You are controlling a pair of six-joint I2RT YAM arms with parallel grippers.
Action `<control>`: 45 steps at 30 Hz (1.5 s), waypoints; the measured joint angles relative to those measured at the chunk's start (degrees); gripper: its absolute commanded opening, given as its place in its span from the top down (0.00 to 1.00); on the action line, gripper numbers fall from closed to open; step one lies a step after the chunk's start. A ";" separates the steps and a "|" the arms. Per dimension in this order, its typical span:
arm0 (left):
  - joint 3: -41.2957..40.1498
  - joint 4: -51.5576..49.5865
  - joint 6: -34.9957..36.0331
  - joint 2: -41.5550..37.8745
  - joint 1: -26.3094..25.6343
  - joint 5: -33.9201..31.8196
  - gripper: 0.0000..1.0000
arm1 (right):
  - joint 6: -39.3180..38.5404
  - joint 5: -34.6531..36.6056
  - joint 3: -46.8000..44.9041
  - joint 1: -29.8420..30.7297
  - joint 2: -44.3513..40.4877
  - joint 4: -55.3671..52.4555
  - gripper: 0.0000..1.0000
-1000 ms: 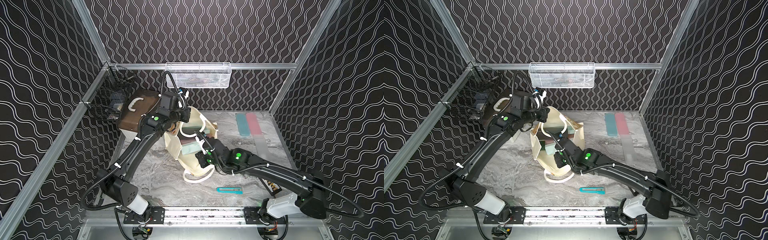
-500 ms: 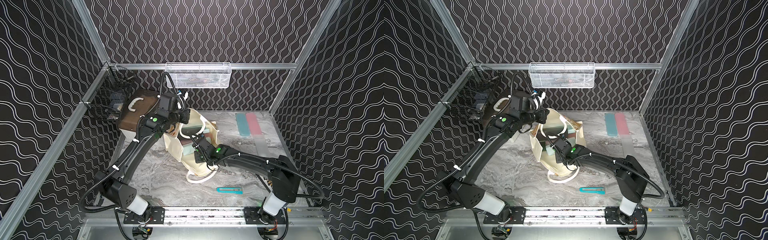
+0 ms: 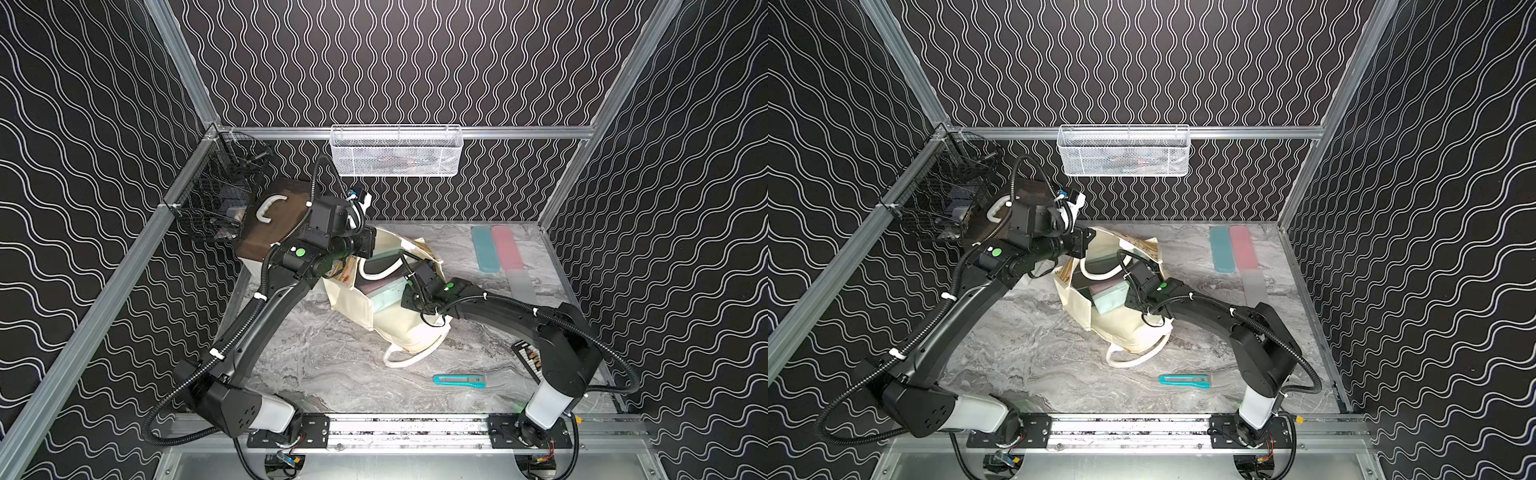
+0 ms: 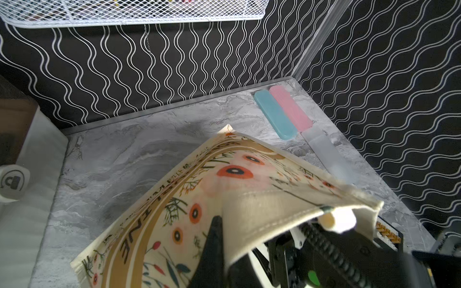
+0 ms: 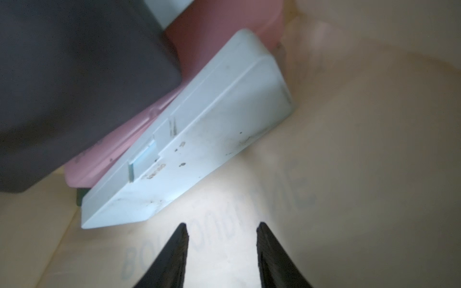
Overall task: Take out the pencil case from the canvas bag
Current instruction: Pick up the pencil case from the canvas bag.
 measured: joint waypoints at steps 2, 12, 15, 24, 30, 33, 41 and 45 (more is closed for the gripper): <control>-0.92 0.17 0.00 -0.72 -0.15 0.31 1.00 | 2.25 -0.72 -0.22 -0.61 -0.20 1.64 0.50; -3.63 1.05 -0.26 -3.34 -0.20 2.58 1.00 | 14.99 -3.15 -1.22 -2.10 0.94 8.55 0.34; -3.80 1.05 -0.42 -3.67 -0.20 3.04 1.00 | 18.40 -3.23 -0.83 -2.54 1.53 8.98 0.24; -3.85 1.03 -1.75 -4.13 -0.26 3.32 1.00 | 26.34 -3.58 -1.05 -3.48 2.60 10.91 0.13; -4.15 0.81 -1.84 -4.17 -0.42 3.78 1.00 | 28.89 -5.77 -3.23 -4.35 3.61 14.82 0.14; -4.15 0.76 -1.84 -4.17 -0.42 3.89 1.00 | 29.73 -6.58 -3.80 -4.66 4.22 16.96 0.15; -4.09 0.52 -1.86 -4.17 -0.42 3.72 1.00 | 30.12 -7.67 -4.02 -5.29 5.77 19.87 0.19; -4.04 -0.04 -1.86 -4.17 -0.46 3.48 1.00 | 30.14 -8.26 -4.09 -5.62 6.78 21.77 0.24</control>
